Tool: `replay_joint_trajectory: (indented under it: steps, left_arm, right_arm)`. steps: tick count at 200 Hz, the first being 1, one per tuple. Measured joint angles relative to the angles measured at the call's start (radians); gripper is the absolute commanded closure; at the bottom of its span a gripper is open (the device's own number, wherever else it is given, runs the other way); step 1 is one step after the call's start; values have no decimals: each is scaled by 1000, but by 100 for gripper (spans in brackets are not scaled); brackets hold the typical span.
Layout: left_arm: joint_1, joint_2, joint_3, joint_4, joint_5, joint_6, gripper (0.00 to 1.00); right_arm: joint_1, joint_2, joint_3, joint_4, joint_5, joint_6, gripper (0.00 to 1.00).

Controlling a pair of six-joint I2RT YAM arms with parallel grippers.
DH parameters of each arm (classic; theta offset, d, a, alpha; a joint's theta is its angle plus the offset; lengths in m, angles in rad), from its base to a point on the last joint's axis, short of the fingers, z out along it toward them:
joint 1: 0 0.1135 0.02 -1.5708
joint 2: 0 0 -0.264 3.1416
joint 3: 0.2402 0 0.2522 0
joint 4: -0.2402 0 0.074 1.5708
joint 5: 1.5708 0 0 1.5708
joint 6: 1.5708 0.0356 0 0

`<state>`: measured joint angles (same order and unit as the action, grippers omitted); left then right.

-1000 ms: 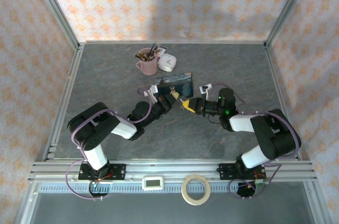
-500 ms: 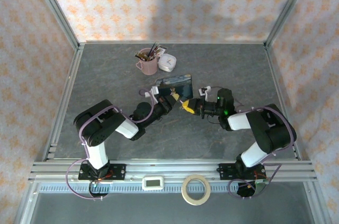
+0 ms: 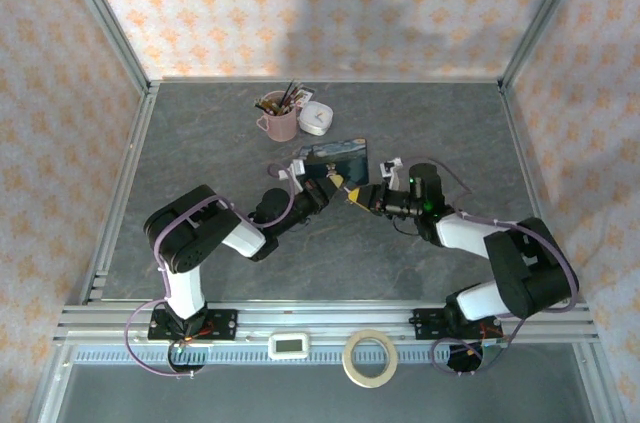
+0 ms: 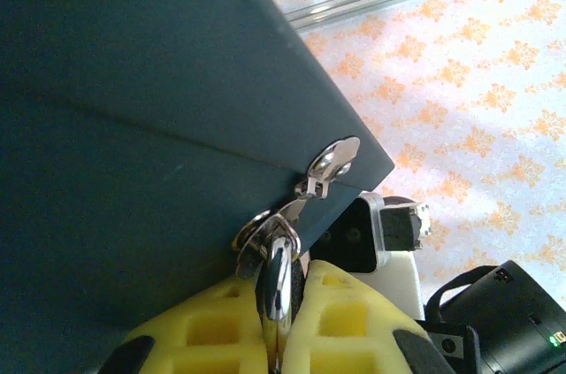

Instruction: Unlock the padlock with the key

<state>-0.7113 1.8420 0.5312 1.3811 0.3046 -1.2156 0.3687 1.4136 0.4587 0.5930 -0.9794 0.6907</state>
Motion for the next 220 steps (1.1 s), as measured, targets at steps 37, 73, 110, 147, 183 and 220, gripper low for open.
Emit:
replay_joint_trajectory:
  steps: [37,73,110,147,183,220]
  left_arm:
    - [12,27,1,2,19,-30,100]
    - [27,31,3,2,64,-37,100]
    - [40,31,12,5,134,-33,100]
    - [53,48,12,44,184,-35,100]
    - [59,51,12,47,193,-37,100]
    - [55,61,30,48,233,-46,100]
  right_arm:
    - [-8,77,18,14,-63,-41,100]
    - [-47,151,35,74,-188,-14,100]
    - [-83,176,47,86,-273,25,100]
    - [-95,182,47,100,-305,71,100]
    - [-95,179,47,102,-285,115,100]
    - [-74,121,0,182,-179,219,100]
